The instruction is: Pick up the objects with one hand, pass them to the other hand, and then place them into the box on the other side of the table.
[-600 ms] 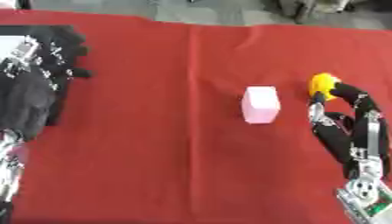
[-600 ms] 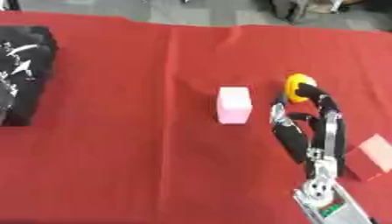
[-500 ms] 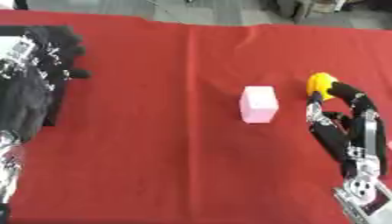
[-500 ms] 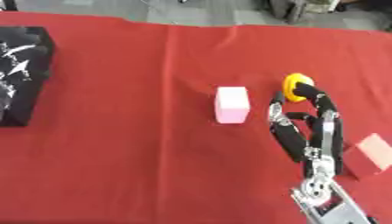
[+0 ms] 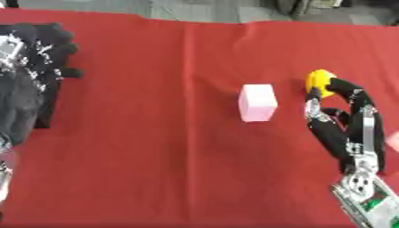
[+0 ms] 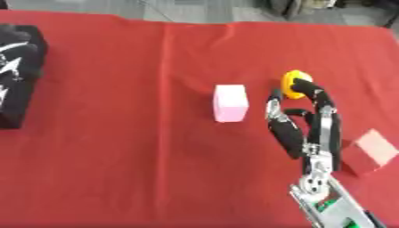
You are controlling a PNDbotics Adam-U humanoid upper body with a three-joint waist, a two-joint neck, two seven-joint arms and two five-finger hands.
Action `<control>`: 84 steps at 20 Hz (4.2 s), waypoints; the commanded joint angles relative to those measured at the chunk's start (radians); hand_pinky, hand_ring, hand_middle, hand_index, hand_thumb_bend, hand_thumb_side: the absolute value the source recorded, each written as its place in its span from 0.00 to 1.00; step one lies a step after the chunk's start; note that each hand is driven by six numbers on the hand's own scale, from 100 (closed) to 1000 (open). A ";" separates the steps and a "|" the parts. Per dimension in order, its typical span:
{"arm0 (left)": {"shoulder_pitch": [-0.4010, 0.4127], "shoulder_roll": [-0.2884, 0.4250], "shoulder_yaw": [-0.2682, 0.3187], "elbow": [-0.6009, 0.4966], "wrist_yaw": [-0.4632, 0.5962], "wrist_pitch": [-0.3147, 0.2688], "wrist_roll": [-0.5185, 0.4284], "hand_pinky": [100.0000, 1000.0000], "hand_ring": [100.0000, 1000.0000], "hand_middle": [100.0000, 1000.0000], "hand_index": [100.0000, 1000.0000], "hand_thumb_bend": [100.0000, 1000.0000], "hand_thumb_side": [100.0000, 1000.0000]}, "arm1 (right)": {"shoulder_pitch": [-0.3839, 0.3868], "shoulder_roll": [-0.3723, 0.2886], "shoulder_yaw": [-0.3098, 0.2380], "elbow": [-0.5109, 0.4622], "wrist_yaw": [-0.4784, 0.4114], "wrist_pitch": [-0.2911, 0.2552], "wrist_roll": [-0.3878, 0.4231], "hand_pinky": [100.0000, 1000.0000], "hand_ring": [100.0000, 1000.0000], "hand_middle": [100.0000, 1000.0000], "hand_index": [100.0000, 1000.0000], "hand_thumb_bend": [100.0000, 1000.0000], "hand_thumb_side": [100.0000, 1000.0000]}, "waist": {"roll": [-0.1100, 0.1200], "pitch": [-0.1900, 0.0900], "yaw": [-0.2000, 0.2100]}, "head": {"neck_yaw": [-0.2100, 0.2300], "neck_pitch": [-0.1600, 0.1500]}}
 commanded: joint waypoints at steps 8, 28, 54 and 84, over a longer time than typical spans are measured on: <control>-0.005 0.022 0.011 -0.018 0.004 -0.024 0.014 0.63 0.81 0.74 0.81 0.00 0.75 | 0.014 -0.072 -0.034 -0.013 0.016 0.051 0.010 0.53 0.89 0.65 0.74 0.14 0.18 | 0.007 -0.014 -0.013 | 0.005 0.013; 0.028 0.052 0.014 -0.018 -0.020 -0.023 0.028 0.63 0.82 0.74 0.81 0.00 0.77 | 0.200 -0.370 -0.170 -0.013 -0.117 0.040 0.037 0.55 0.89 0.68 0.76 0.17 0.16 | -0.010 -0.017 -0.047 | 0.016 0.013; 0.054 0.081 0.021 -0.018 -0.038 -0.037 0.034 0.63 0.82 0.74 0.81 0.00 0.75 | 0.331 -0.541 -0.328 -0.013 -0.224 0.160 0.270 0.64 0.92 0.74 0.81 0.27 0.18 | -0.006 -0.020 -0.090 | -0.096 -0.002; 0.077 0.101 0.016 -0.018 -0.071 -0.044 0.027 0.63 0.82 0.74 0.80 0.00 0.77 | 0.288 -0.687 -0.294 -0.013 -0.261 0.297 0.528 0.71 0.90 0.74 0.82 0.56 0.00 | 0.004 0.007 -0.116 | -0.068 -0.010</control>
